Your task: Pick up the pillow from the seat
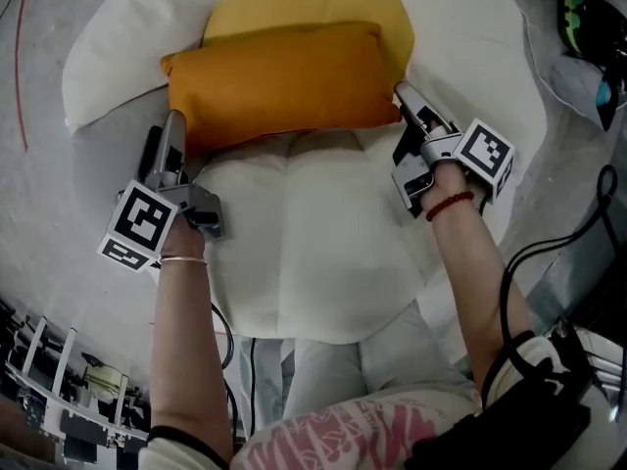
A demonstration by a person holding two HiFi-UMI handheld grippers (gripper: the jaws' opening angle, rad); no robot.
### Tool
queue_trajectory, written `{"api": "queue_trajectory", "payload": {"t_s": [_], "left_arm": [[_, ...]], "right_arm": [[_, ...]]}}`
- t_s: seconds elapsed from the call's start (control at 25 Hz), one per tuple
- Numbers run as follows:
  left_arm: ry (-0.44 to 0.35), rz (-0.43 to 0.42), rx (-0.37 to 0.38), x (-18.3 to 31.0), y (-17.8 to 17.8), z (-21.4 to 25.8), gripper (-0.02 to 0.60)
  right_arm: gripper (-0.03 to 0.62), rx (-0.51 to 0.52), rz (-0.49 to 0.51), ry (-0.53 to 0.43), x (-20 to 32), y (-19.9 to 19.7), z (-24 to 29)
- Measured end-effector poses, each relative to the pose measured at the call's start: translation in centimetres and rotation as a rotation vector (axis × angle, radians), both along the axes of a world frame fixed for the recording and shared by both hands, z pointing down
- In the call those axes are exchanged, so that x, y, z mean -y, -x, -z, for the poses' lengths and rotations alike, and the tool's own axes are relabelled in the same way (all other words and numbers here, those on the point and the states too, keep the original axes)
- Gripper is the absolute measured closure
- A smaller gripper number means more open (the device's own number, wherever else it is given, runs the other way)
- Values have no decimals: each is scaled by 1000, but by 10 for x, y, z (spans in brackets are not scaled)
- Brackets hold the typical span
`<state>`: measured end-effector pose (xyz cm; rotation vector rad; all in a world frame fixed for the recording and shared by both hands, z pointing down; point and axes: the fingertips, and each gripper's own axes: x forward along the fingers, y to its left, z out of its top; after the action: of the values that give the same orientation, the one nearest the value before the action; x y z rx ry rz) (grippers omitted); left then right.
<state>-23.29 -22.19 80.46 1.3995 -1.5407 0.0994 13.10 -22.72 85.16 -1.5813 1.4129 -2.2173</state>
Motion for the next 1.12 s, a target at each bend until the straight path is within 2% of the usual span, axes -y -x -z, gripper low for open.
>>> {"api": "queue_trajectory", "payload": {"t_s": [0.16, 0.28, 0.4, 0.6, 0.68, 0.8, 0.92, 1.12], "left_arm": [[76, -77, -19, 5, -15, -25, 321], [76, -76, -98, 8, -18, -34, 341], [72, -90, -159, 8, -20, -40, 352], [68, -120, -176, 14, -23, -39, 379], [72, -121, -176, 11, -22, -31, 393], [118, -150, -157, -1, -22, -13, 419], [170, -219, -125, -13, -30, -10, 433], [230, -252, -147, -36, -43, 3, 433]], "right_arm": [[299, 3, 3, -23, 8, 2, -14], [348, 25, 9, -37, 10, 4, -27], [356, 20, 50, -30, 8, 10, -32], [386, 62, 115, -48, 13, 16, -29], [420, 50, 154, -66, 12, 21, -16], [459, 22, 240, -62, 3, 28, 10], [487, 11, 325, -46, -11, 24, 14], [490, 12, 351, -13, -30, 10, 33]]}}
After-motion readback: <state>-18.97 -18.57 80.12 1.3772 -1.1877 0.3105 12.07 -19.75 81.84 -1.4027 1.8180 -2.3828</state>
